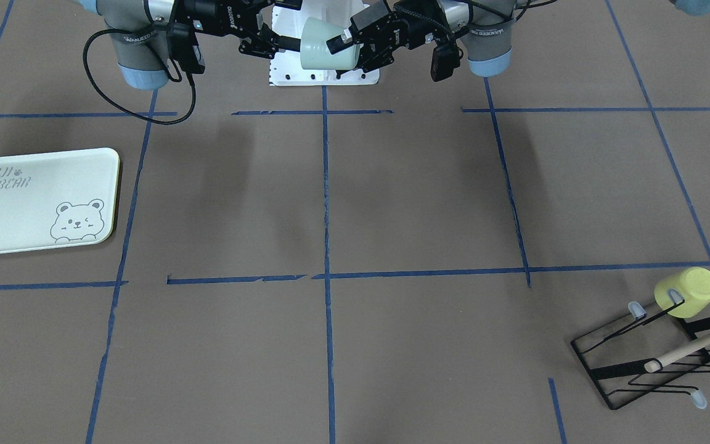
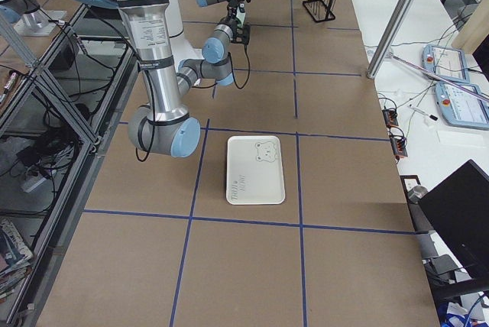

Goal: Left arm grabs green cup and hands to right arm on tray

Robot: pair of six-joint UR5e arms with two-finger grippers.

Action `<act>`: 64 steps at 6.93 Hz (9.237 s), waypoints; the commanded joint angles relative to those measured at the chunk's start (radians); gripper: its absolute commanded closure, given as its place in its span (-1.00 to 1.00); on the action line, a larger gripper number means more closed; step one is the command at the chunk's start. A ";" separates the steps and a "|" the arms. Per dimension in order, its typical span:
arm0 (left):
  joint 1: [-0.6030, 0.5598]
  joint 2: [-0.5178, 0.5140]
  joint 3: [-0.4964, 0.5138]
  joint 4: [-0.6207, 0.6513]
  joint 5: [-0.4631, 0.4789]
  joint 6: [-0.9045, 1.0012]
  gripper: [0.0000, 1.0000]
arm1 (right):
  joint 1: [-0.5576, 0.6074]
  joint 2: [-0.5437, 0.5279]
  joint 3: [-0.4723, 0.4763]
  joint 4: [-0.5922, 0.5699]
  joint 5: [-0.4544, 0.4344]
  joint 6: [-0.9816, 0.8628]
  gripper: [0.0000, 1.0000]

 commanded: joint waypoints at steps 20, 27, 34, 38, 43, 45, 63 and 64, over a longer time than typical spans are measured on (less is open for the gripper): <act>0.002 -0.002 -0.003 -0.002 0.000 -0.003 -0.05 | -0.025 0.023 -0.010 -0.030 0.000 -0.009 0.74; -0.058 -0.014 -0.005 0.012 -0.012 -0.008 -1.00 | -0.048 0.014 -0.001 -0.017 0.010 -0.012 1.00; -0.366 -0.016 0.026 0.550 -0.278 0.163 -1.00 | 0.175 0.017 0.027 -0.437 0.238 -0.027 1.00; -0.719 0.176 -0.052 0.890 -0.731 0.744 -1.00 | 0.299 0.139 0.264 -1.501 0.400 -0.462 1.00; -1.119 0.300 -0.206 1.811 -0.736 2.042 -1.00 | 0.553 -0.031 0.354 -1.936 0.514 -1.209 1.00; -1.207 0.365 -0.125 1.796 -0.823 2.100 -1.00 | 0.709 -0.157 0.334 -1.933 0.593 -1.456 1.00; -1.282 0.469 -0.080 1.728 -0.904 2.126 -1.00 | 0.560 -0.334 -0.002 -1.541 0.512 -1.315 0.94; -1.282 0.469 -0.078 1.728 -0.904 2.126 -1.00 | 0.560 -0.329 -0.002 -1.541 0.513 -1.318 0.30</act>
